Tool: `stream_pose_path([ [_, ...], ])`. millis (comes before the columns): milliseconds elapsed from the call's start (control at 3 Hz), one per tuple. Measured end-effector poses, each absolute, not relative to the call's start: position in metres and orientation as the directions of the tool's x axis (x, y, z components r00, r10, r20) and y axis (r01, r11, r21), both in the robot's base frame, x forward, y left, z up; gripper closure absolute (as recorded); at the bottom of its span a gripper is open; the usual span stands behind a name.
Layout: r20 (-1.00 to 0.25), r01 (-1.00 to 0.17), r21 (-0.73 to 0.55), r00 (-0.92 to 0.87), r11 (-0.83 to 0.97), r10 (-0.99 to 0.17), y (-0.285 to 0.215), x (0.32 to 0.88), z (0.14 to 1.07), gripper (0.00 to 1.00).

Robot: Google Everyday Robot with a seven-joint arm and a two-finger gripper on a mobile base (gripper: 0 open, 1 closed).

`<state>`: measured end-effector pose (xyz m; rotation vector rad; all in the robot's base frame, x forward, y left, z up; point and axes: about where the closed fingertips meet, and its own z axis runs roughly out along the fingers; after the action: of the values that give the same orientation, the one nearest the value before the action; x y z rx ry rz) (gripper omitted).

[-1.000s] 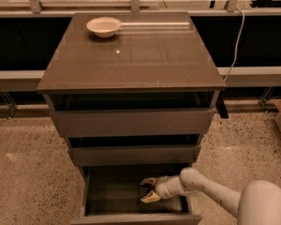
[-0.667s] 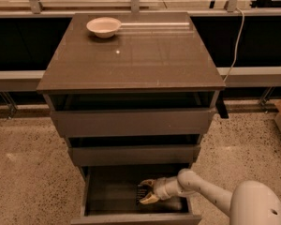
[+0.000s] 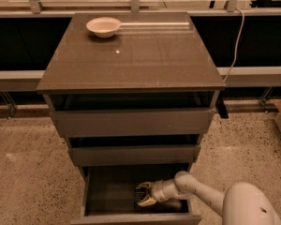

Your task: Place rxbar chocolate into bottom drawer

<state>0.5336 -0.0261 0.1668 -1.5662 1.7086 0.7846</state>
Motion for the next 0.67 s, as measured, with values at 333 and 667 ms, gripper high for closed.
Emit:
stream_pose_path([
  [333, -0.811, -0.996, -0.012, -0.044, 0.092, -0.583, -0.0249, 0.5328, 0.1669, 0.35],
  [667, -0.812, -0.996, -0.009, -0.045, 0.089, -0.582, -0.0227, 0.5313, 0.166, 0.11],
])
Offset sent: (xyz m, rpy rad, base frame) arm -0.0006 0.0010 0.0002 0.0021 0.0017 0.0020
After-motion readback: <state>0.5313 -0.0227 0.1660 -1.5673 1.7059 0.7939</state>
